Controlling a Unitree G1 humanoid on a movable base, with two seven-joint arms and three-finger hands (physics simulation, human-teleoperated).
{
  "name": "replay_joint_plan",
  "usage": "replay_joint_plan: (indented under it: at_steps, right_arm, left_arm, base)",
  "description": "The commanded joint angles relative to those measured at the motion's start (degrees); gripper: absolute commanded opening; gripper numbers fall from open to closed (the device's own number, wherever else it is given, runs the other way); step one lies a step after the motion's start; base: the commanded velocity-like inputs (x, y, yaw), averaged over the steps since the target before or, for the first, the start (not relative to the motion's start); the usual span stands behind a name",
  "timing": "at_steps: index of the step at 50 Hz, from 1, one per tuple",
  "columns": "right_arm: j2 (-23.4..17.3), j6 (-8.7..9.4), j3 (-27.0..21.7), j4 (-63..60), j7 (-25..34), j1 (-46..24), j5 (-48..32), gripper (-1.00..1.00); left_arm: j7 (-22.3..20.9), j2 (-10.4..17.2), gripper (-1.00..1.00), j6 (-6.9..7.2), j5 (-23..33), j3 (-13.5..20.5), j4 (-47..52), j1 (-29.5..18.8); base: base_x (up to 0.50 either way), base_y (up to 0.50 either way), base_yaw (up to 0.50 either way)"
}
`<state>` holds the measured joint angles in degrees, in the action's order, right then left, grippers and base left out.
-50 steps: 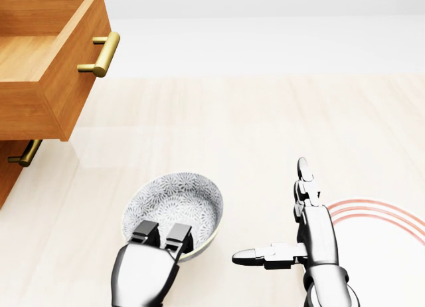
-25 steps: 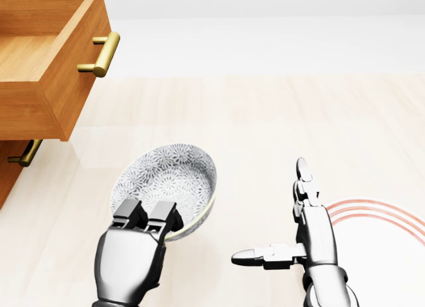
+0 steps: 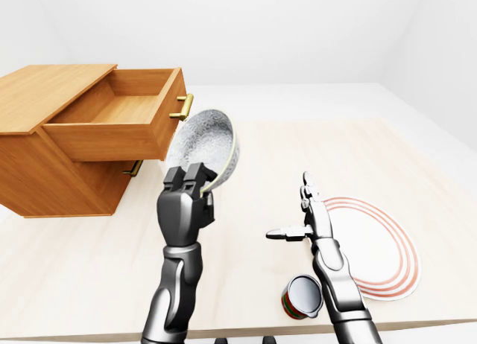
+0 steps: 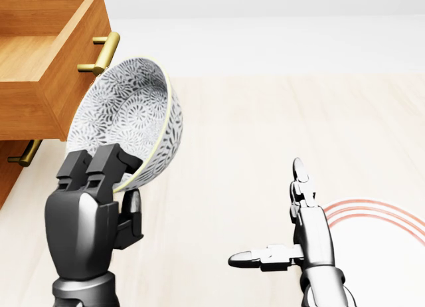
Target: Put the bowl on top of the cabinet.
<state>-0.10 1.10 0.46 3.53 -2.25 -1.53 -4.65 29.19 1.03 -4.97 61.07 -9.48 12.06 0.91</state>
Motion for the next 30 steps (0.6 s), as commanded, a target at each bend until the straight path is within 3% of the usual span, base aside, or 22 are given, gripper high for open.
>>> replay_joint_plan:
  at_steps: [1, 13, 22, 26, 30]
  right_arm:
    - [0.11, 0.01, 0.28, -0.16, 0.08, 0.14, -0.23, 1.0]
    - [0.15, 0.48, 0.43, -1.51, 0.18, 0.79, -0.31, 1.0]
    - [0.19, 0.66, 0.5, -1.85, 0.14, 0.94, -0.37, 1.0]
    - [0.2, 0.7, 0.55, -1.85, 0.11, 0.88, -0.44, 1.0]
    - [0.13, 0.59, 0.41, -1.94, 0.27, 0.99, -0.28, 1.0]
  left_arm:
    - [-2.8, -1.1, -0.95, -0.03, -9.37, 2.66, 9.19, -2.35]
    - [-11.43, -1.45, -0.95, -0.03, -14.22, 4.68, 18.06, -6.75]
    - [-15.92, -0.26, -0.95, -0.03, -17.23, 7.75, 22.41, -11.41]
    - [-17.66, 0.93, -0.95, -0.03, -19.0, 9.8, 23.55, -15.19]
    - [-17.9, 4.02, -0.95, -0.03, -21.31, 13.5, 22.22, -21.52]
  base:
    - [0.0, 0.0, 0.0]
    - [0.0, 0.0, 0.0]
    - [0.0, 0.0, 0.0]
    - [0.0, 0.0, 0.0]
    - [0.0, 0.0, 0.0]
